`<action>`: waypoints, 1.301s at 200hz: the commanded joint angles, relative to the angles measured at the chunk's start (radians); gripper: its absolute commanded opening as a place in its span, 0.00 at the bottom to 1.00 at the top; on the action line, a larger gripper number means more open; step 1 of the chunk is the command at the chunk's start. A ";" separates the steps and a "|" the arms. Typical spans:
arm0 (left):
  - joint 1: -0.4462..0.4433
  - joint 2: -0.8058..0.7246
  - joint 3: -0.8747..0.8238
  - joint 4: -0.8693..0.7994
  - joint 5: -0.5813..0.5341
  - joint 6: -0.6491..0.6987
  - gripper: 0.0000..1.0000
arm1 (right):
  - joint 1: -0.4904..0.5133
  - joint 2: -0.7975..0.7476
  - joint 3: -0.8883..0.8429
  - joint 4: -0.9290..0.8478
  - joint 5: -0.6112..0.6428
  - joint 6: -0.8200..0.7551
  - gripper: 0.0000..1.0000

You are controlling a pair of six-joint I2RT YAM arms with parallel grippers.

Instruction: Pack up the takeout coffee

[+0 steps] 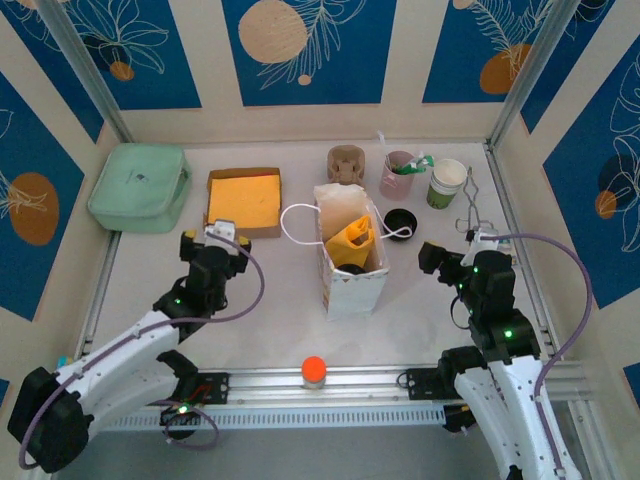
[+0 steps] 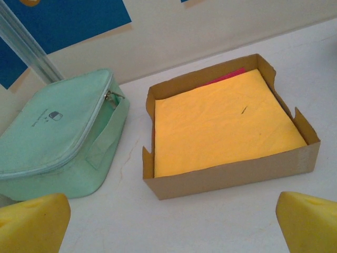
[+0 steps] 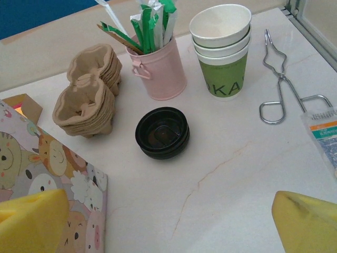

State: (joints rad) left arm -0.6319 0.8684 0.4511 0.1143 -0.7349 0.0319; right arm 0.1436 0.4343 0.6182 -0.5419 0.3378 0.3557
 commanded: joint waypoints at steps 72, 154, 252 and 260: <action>-0.017 -0.070 -0.063 -0.001 -0.072 -0.021 1.00 | -0.001 -0.063 -0.043 -0.020 0.027 -0.013 0.99; -0.029 -0.123 -0.094 -0.034 -0.103 -0.029 1.00 | 0.017 -0.085 -0.082 -0.050 0.086 -0.010 0.99; -0.051 -0.153 -0.109 -0.067 -0.140 -0.030 1.00 | 0.096 -0.180 -0.124 -0.086 0.248 -0.015 0.99; -0.053 -0.158 -0.109 -0.069 -0.145 -0.028 1.00 | 0.107 -0.181 -0.124 -0.085 0.261 -0.016 0.99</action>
State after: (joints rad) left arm -0.6701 0.7322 0.3584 0.0616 -0.8413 0.0086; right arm 0.2230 0.2680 0.5018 -0.6231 0.5270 0.3542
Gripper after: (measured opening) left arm 0.996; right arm 0.991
